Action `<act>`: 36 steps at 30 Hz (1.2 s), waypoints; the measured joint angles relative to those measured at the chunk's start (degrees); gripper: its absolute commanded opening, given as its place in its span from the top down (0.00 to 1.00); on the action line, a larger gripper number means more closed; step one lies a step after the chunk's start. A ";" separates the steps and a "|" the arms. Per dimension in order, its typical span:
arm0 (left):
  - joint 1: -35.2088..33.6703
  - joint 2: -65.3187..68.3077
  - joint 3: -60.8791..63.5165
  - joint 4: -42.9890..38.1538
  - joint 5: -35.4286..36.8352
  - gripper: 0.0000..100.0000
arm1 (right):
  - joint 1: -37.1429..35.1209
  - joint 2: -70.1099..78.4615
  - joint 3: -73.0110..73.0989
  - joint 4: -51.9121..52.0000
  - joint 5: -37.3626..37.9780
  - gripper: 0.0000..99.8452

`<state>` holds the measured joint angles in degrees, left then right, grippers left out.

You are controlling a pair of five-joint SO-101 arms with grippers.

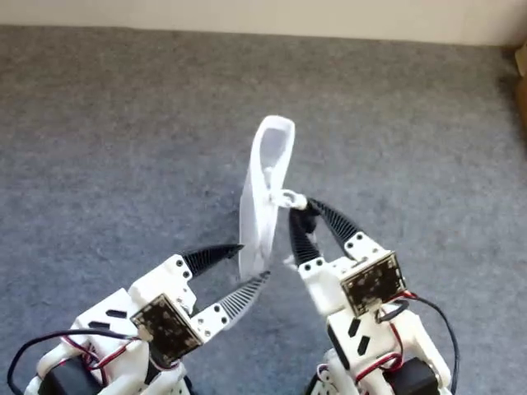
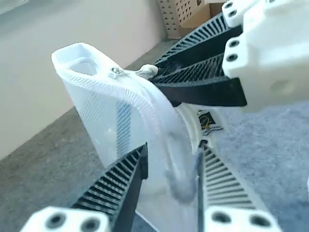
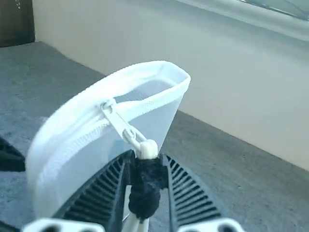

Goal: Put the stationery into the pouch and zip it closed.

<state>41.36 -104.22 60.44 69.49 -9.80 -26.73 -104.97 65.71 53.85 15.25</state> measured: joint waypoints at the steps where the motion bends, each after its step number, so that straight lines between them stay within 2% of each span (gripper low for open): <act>1: 0.44 0.00 0.00 -0.62 1.58 0.78 | -0.35 0.00 0.00 0.09 0.09 0.99; 5: 0.44 0.00 0.00 -2.64 6.15 0.78 | -0.79 0.00 0.00 0.26 0.26 0.99; 11: 0.35 0.00 0.18 -5.80 7.82 0.78 | -0.97 0.00 0.00 0.35 0.26 0.99; 14: -2.55 0.00 3.16 -10.11 8.00 0.78 | -0.97 0.00 -0.44 1.76 0.26 0.99; 19: -7.82 0.09 8.62 -16.97 8.09 0.86 | -0.97 0.00 -0.53 2.81 0.26 0.99; 27: -8.53 0.09 9.05 -18.02 8.09 0.98 | -0.97 0.00 -0.53 3.08 0.26 0.99; 31: -8.79 0.09 9.05 -18.02 8.09 0.99 | -1.32 0.00 -0.53 3.43 0.26 0.99; 33: -8.70 0.09 9.05 -18.02 5.89 0.99 | -1.32 0.00 -0.53 3.43 0.26 0.99; 36: -8.79 0.18 9.05 -18.02 -1.23 0.99 | -1.14 0.00 -0.53 3.43 0.26 0.99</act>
<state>32.57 -104.04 69.49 51.47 -11.03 -27.87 -104.97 65.19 57.27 15.52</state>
